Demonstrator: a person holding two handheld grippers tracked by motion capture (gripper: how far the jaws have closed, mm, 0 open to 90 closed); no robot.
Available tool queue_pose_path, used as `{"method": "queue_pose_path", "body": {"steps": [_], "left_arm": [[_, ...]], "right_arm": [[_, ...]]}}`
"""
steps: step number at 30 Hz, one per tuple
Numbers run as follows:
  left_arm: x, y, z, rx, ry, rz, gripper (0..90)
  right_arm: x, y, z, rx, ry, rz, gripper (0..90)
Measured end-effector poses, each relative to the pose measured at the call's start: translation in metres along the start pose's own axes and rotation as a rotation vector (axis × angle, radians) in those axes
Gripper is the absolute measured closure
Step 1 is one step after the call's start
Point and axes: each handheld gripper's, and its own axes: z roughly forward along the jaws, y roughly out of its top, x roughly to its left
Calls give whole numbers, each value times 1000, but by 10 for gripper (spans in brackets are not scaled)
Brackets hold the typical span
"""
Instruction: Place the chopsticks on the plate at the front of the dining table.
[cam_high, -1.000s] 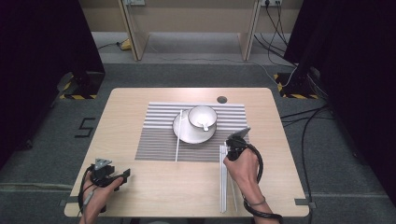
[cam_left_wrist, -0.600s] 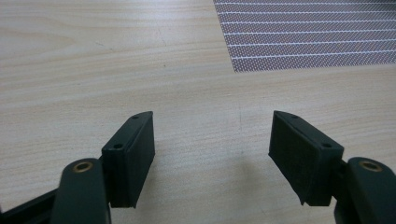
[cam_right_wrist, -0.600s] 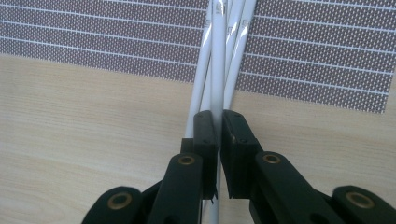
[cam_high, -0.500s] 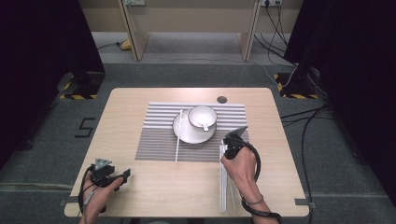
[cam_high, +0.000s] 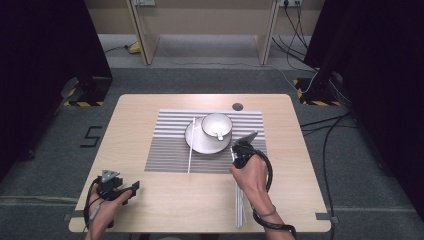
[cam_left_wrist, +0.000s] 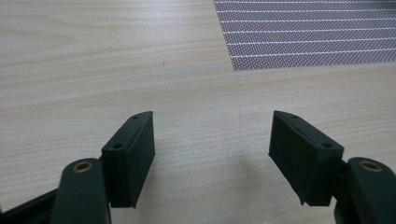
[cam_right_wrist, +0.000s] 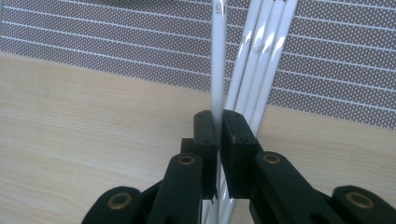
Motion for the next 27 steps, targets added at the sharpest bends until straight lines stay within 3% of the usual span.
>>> {"method": "queue_pose_path", "body": {"steps": [21, 23, 27], "left_arm": [[0, 0, 0, -2, -2, -2, 308], [0, 0, 0, -2, -2, -2, 308], [0, 0, 0, -2, -2, -2, 308]], "right_arm": [[29, 10, 4, 2, 19, -43, 855], [32, 11, 4, 3, 26, -31, 855], [37, 14, 5, 4, 30, -54, 855]]}}
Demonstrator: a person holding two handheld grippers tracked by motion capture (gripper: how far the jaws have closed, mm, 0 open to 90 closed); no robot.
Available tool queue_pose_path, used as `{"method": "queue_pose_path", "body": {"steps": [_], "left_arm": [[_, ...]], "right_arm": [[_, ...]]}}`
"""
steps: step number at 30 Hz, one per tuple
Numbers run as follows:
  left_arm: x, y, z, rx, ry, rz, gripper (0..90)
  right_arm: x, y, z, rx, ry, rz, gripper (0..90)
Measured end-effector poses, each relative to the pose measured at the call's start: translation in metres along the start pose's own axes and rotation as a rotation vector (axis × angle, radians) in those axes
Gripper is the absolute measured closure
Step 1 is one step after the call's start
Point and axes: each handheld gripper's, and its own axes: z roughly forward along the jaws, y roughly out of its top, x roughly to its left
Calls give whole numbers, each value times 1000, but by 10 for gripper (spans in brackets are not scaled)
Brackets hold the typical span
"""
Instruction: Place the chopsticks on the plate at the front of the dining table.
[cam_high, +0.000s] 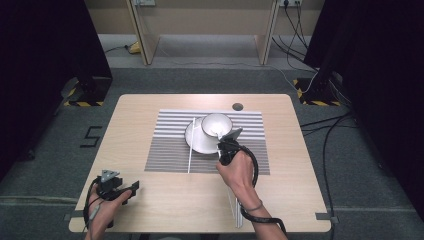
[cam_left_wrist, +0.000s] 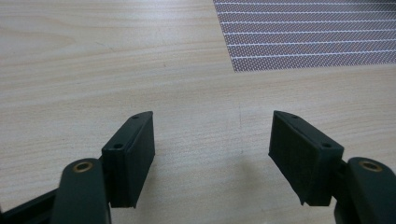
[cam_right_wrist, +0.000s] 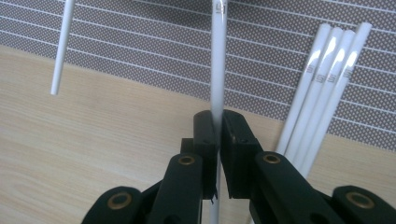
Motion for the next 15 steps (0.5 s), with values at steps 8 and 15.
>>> {"method": "queue_pose_path", "body": {"steps": [8, 15], "left_arm": [[0, 0, 0, 0, -1, 0, 308], [0, 0, 0, 1, -1, 0, 308]], "right_arm": [[9, 5, 3, -2, 10, -10, 855], [16, 10, 5, -3, 14, -20, 855]]}}
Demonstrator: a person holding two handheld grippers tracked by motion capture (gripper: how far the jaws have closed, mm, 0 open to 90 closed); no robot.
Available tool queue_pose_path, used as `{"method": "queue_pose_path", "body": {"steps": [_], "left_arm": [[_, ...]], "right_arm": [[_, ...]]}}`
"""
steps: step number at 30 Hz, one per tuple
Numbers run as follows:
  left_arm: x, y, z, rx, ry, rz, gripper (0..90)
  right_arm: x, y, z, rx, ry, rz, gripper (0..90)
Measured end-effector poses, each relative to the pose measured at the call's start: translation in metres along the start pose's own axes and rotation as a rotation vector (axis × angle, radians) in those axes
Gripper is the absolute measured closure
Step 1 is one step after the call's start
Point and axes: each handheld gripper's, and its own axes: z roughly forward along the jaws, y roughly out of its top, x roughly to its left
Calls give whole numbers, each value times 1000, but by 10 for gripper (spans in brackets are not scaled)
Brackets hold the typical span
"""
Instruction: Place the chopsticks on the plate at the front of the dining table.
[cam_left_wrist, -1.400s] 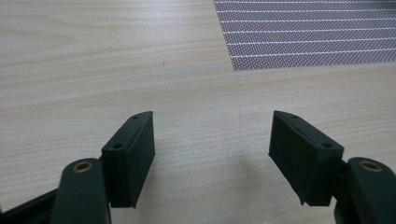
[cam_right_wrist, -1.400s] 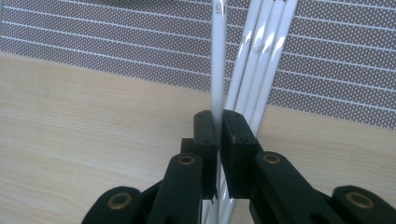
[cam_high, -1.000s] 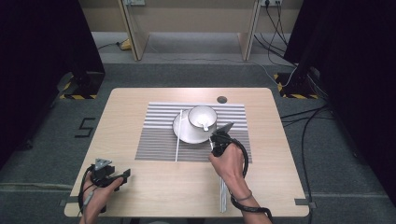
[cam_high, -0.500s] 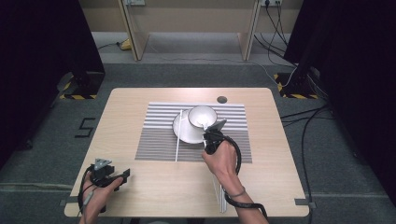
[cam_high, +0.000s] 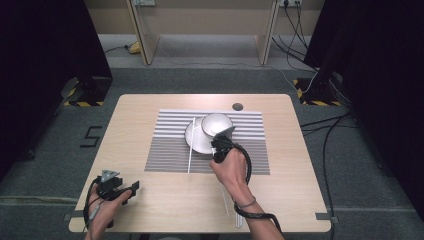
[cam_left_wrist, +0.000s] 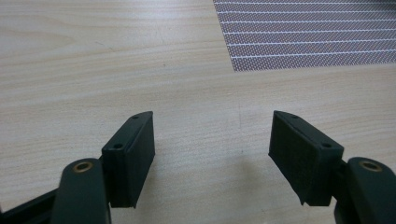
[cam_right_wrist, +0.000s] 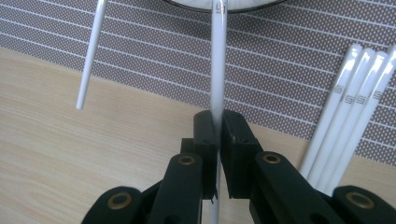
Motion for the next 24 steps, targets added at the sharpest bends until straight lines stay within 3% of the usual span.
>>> {"method": "queue_pose_path", "body": {"steps": [24], "left_arm": [[1, 0, 0, 1, 2, 1, 308]], "right_arm": [[19, 21, 8, 1, 8, -18, 855]]}}
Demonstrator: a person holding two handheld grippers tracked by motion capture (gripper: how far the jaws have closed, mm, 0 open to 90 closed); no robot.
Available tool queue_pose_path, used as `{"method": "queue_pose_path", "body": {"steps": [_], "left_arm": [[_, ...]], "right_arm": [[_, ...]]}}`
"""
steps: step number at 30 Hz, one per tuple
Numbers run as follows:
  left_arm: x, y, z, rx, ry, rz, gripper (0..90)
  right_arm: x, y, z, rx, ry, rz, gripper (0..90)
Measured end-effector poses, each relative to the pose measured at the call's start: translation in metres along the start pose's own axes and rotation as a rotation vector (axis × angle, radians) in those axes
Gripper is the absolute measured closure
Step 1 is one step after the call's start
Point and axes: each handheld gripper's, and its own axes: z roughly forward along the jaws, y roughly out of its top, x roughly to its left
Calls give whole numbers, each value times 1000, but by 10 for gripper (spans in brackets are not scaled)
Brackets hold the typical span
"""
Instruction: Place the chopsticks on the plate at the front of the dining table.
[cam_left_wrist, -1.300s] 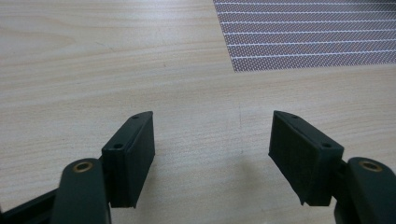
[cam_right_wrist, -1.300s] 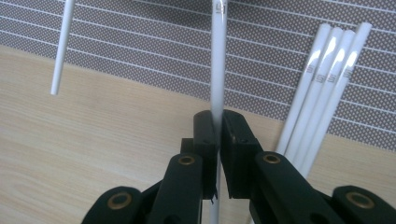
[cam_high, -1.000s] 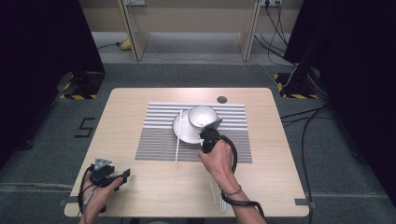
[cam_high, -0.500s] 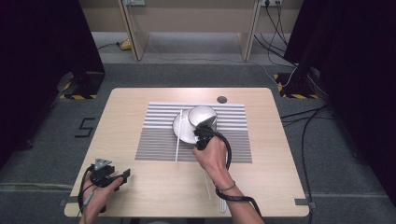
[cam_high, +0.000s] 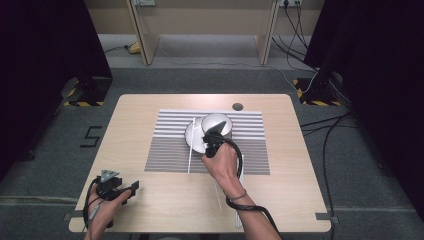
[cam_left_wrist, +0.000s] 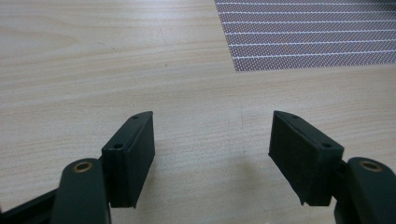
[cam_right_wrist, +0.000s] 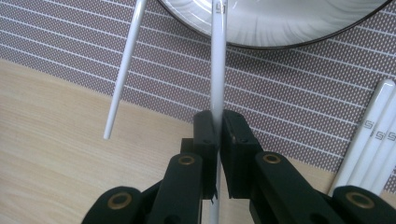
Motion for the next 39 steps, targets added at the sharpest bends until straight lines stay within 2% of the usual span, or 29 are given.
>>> {"method": "queue_pose_path", "body": {"steps": [39], "left_arm": [[2, 0, -1, 2, -1, 1, 308]], "right_arm": [[7, 29, 11, -31, 5, 25, 855]]}}
